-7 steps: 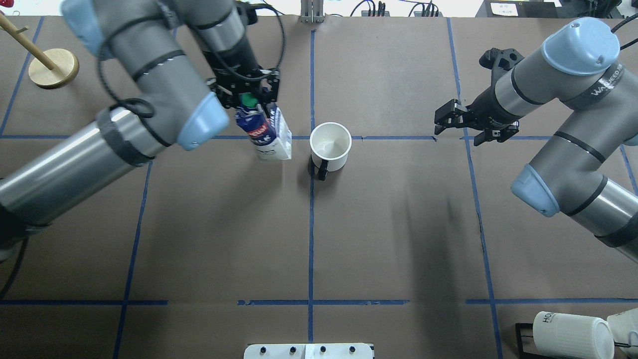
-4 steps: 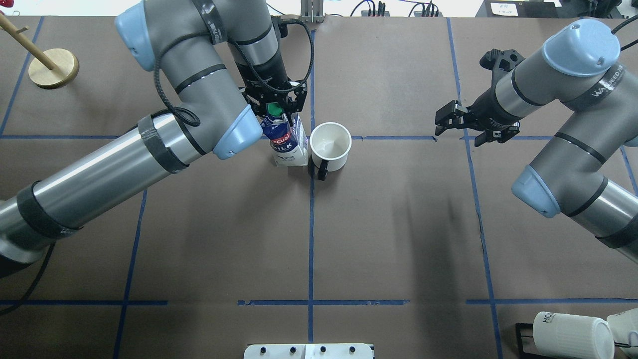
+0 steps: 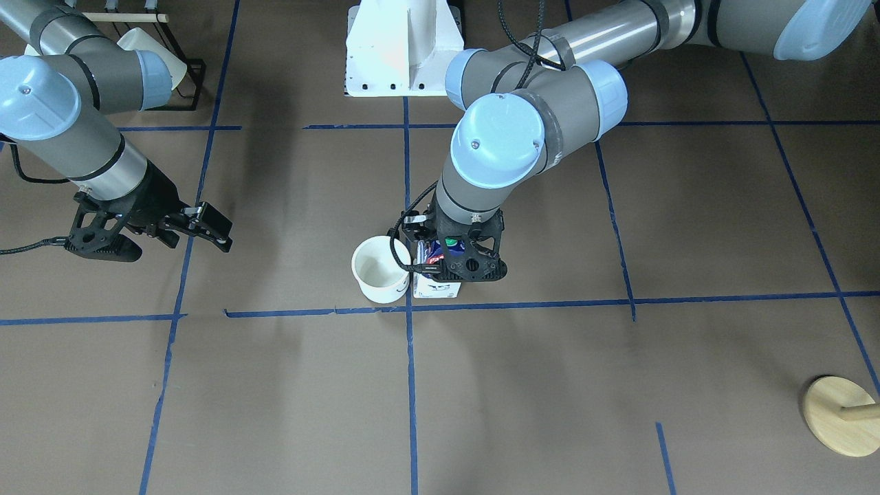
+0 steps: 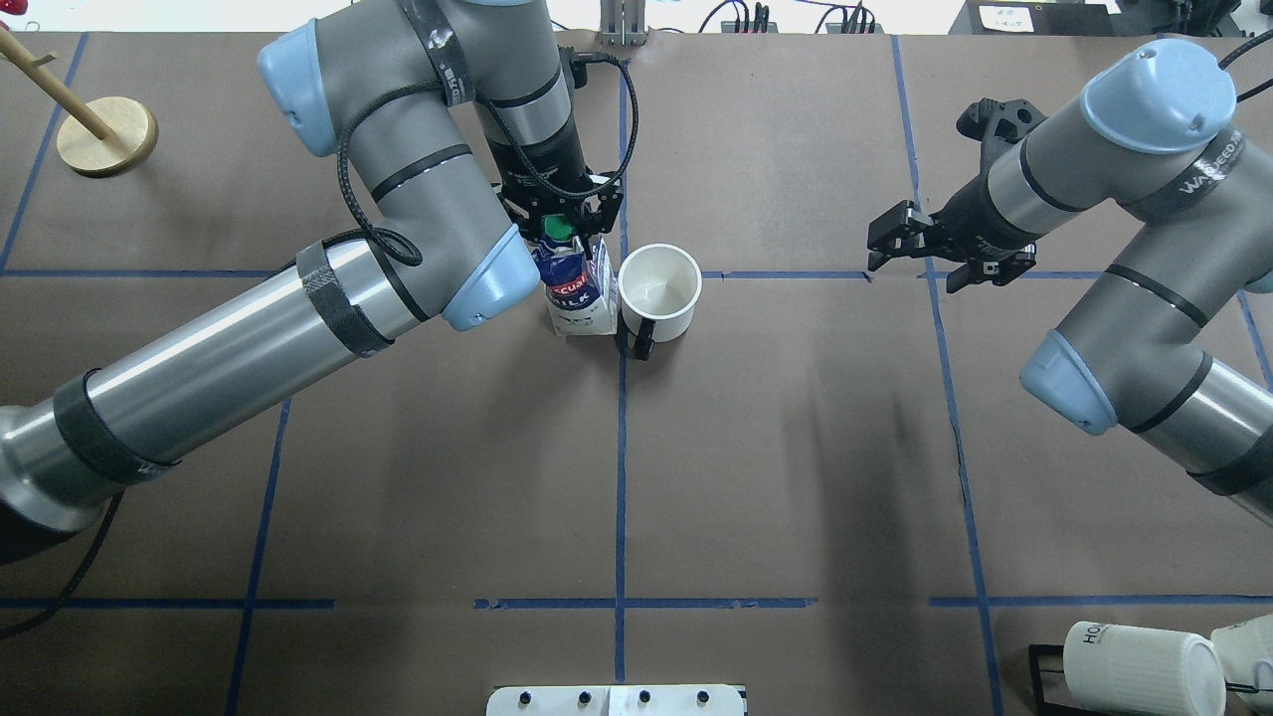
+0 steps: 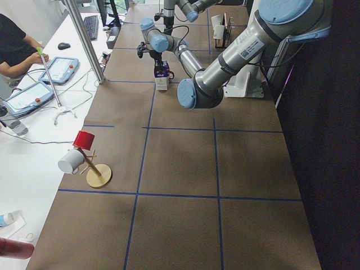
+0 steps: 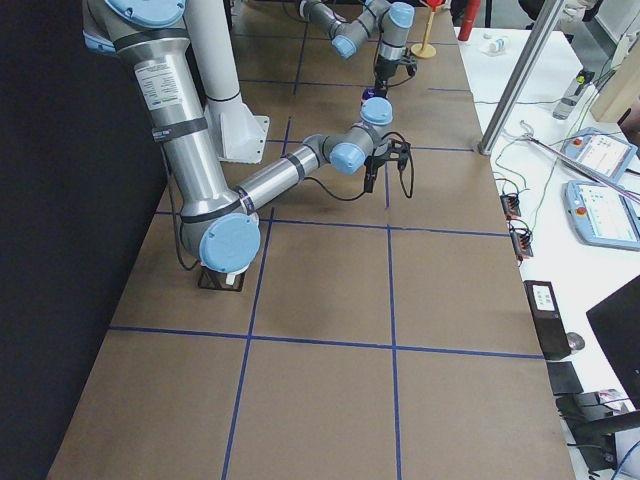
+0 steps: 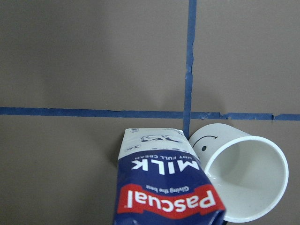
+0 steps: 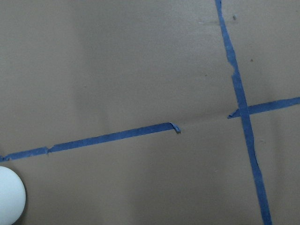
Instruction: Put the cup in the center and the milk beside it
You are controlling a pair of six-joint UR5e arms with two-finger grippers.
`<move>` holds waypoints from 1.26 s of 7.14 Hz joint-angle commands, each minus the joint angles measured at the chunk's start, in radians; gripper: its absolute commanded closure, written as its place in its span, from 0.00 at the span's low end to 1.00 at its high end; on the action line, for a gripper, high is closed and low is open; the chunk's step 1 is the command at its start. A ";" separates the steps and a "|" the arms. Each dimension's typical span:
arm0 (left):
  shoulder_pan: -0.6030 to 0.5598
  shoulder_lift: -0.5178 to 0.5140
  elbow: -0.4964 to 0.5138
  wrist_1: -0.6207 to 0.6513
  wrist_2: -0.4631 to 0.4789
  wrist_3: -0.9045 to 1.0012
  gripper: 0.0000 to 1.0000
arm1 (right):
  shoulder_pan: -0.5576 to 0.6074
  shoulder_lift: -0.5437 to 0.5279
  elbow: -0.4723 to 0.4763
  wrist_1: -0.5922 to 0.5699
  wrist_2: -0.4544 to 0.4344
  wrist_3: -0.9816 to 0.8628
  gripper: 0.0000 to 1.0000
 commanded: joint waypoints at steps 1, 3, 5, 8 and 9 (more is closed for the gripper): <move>-0.001 -0.006 -0.016 -0.035 0.004 -0.039 0.00 | 0.000 -0.001 -0.001 0.000 0.000 0.000 0.00; -0.022 0.032 -0.239 -0.022 0.130 -0.042 0.00 | 0.001 -0.003 -0.003 0.000 0.000 -0.002 0.00; -0.120 0.170 -0.437 -0.022 0.133 -0.029 0.00 | 0.008 -0.009 -0.003 0.000 0.000 -0.005 0.00; -0.275 0.458 -0.613 -0.022 -0.005 0.228 0.00 | 0.198 -0.140 0.019 -0.012 0.091 -0.302 0.00; -0.316 0.577 -0.639 -0.023 -0.007 0.398 0.00 | 0.316 -0.196 0.013 -0.018 0.178 -0.437 0.00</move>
